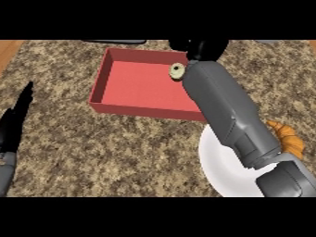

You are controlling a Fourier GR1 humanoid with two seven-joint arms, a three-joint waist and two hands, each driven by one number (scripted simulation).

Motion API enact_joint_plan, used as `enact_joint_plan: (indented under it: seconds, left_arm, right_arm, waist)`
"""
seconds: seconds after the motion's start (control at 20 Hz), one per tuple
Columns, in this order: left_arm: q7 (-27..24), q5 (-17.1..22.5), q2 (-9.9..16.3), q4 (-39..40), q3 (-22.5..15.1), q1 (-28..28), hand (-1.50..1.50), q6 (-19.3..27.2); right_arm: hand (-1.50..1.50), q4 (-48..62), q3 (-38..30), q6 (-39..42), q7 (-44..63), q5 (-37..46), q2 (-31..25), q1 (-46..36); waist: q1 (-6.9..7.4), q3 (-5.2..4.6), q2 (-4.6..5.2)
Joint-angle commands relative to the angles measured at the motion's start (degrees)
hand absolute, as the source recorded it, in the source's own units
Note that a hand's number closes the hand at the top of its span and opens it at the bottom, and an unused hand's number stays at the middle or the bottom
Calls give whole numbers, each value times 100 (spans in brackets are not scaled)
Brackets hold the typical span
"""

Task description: Pick the cupcake from the plate and place it in the cardboard box

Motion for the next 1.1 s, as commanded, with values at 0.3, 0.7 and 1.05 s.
enact_joint_plan:
  seconds: [0.3, 0.7, 1.05]
  left_arm:
    - [-155, -8, 95, 118, 342, 459, 0, 77]
    - [-230, 34, 11, -37, 498, 902, 0, 204]
    - [12, 12, 67, -144, 508, 730, 0, 148]
  right_arm:
    - [-150, -1487, 464, -871, 135, -242, 35, 1074]
    - [-150, -3485, 846, -178, 729, 675, -73, 2901]
    - [-150, -5822, 1659, 830, 1140, 1076, -82, 4785]
  waist:
    - [-516, -1, -189]
    - [-859, -10, -287]
    - [-867, -9, -251]
